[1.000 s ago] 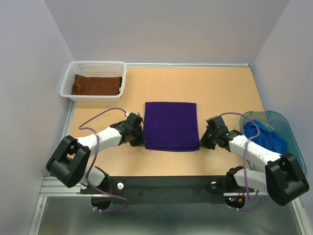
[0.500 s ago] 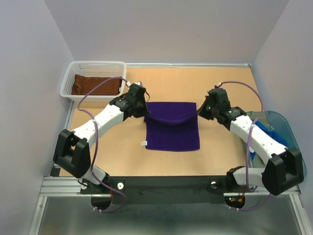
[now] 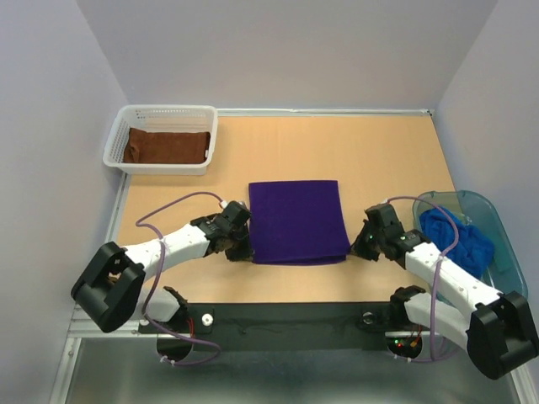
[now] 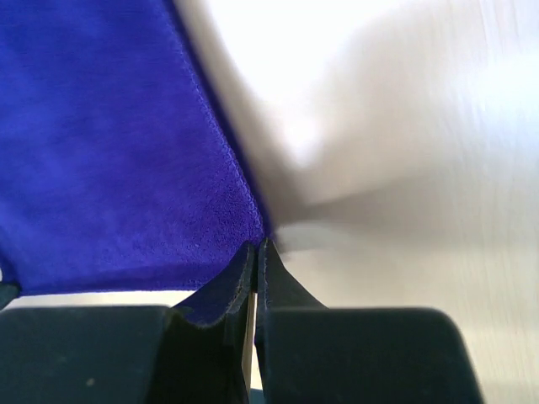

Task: Fold and stack the towels
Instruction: Fold the towel

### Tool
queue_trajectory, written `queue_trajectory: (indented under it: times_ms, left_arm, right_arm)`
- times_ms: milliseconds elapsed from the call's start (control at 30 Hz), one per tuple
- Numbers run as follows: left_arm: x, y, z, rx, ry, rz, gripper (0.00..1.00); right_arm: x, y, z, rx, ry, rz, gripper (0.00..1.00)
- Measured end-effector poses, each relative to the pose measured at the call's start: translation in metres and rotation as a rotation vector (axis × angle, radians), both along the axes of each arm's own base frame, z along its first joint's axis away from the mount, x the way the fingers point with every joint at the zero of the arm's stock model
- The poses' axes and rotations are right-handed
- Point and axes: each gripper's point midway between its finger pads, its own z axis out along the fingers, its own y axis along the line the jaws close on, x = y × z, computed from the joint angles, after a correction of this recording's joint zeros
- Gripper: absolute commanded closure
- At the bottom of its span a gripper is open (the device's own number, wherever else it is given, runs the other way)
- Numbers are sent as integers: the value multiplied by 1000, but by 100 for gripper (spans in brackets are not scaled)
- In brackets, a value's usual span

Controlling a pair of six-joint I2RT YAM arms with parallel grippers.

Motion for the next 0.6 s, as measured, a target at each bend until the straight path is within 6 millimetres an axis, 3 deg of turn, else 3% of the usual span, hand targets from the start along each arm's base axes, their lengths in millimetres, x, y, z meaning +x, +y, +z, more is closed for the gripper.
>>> queue_trajectory:
  times_ms: [67,233,600]
  left_arm:
    - [-7,-1,-11,2,38,-3,100]
    - [-2,-7,-10,-18,23,1,100]
    - [-5,0,-8,-12,11,16,100]
  right_arm:
    - [-15,-3,-17,-3,62,-10,99]
    - [-16,-5,-26,-18,91,-19,96]
    - [-16,2,-18,24,68,0,93]
